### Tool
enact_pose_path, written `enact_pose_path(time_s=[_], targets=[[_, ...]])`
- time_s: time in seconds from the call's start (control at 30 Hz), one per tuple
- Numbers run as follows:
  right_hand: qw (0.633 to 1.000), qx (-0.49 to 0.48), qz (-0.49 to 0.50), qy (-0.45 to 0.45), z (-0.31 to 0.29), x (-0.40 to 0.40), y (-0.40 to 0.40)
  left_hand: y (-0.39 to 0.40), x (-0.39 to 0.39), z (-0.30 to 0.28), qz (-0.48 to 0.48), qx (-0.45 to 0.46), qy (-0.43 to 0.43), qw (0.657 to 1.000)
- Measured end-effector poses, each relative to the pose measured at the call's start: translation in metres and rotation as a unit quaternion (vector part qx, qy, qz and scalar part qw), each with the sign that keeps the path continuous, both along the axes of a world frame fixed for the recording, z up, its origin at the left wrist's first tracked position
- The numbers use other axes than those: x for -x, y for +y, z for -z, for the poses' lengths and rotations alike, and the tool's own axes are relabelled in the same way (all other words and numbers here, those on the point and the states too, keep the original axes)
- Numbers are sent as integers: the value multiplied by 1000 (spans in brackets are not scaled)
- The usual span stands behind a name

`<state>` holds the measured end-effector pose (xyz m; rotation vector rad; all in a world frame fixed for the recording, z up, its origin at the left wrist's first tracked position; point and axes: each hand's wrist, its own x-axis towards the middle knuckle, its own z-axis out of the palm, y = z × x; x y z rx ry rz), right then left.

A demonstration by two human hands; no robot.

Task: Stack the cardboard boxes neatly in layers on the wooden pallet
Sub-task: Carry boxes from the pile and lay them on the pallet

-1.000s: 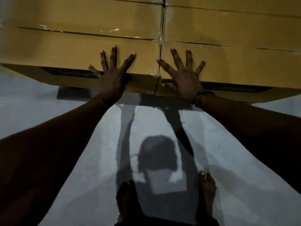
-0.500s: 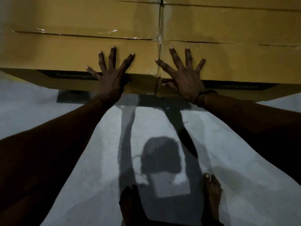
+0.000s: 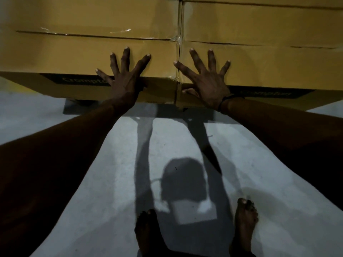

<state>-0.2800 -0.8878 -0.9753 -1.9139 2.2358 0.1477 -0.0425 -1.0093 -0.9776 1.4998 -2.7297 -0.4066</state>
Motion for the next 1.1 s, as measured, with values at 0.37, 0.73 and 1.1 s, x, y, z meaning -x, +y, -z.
enact_pose_path(time_s=[0.37,0.73,1.1], targets=[[998,-23,42,-35,-26,79,70,32,68,-10,92,-21,20,995],[996,-7,84,-23,-7,112,91,39,96,5,111,-19,-12,994],[996,2,86,-21,-2,116,87,47,101,10,78,11,-17,997]])
